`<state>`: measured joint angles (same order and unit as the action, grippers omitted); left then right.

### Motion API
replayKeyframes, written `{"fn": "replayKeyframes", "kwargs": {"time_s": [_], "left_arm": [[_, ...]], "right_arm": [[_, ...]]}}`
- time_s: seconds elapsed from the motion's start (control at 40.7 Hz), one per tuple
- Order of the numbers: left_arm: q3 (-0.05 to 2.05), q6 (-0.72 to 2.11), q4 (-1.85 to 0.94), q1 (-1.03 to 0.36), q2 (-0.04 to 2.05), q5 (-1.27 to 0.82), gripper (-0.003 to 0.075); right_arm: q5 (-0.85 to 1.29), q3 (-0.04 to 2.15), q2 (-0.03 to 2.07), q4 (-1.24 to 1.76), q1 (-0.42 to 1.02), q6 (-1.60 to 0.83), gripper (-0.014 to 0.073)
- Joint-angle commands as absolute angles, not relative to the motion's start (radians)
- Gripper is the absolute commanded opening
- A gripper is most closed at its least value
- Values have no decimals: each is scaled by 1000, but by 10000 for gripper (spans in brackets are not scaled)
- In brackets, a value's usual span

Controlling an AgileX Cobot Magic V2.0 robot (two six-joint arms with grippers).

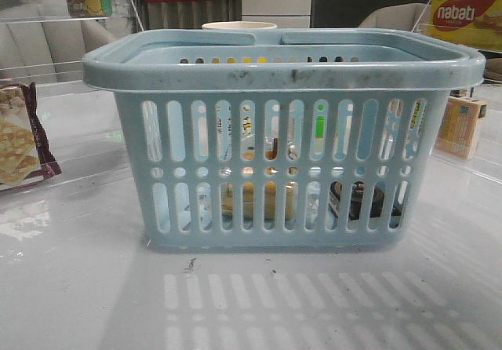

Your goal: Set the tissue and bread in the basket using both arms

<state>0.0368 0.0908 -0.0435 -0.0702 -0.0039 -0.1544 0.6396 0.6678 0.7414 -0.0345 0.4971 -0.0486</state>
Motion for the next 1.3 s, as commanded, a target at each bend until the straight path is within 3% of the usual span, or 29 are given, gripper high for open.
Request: {"fn": "replayKeyframes", "kwargs": {"time_s": [0.0, 1.277], "left_arm": [[8, 84, -55, -68, -20, 36, 91], [-7, 84, -55, -68, -25, 110, 90]], "right_arm": [[578, 694, 738, -46, 491, -55, 27], [579, 694, 715, -48, 494, -55, 27]]}}
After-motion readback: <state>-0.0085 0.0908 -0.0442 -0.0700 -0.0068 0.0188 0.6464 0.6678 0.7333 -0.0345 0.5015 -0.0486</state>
